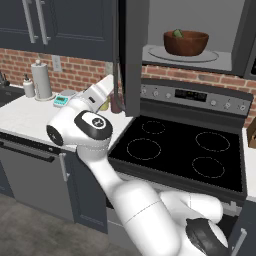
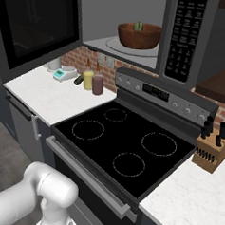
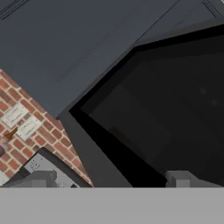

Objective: Pick the cucumber from the sink and place it in the bowl. Then pick the bowl and place it in the microwave. Then close the microwave door and press the start button.

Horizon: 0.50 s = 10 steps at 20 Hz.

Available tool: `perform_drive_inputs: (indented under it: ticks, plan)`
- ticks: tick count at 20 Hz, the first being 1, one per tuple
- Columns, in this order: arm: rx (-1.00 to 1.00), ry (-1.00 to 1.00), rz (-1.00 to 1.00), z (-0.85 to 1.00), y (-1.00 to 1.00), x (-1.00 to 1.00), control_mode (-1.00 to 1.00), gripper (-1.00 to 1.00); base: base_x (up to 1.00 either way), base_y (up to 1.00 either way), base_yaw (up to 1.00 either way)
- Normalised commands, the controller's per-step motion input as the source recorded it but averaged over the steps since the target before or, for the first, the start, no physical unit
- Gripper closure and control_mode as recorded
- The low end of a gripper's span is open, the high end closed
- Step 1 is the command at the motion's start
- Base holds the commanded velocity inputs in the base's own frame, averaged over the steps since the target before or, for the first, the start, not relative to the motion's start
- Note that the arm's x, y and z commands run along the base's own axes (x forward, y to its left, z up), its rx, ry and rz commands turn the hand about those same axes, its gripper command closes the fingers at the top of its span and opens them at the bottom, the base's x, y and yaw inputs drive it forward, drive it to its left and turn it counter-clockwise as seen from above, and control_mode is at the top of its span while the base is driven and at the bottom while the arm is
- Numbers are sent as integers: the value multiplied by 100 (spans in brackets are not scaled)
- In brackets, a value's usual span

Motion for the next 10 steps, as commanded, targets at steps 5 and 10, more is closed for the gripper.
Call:
perform_drive_inputs:
  ticks: [5, 10]
  plan:
    - [8, -3, -13, 24, -78, -18, -100, -100, 0, 0, 0]
    - [6, 0, -18, 11, -88, -3, -100, -100, 0, 0, 0]
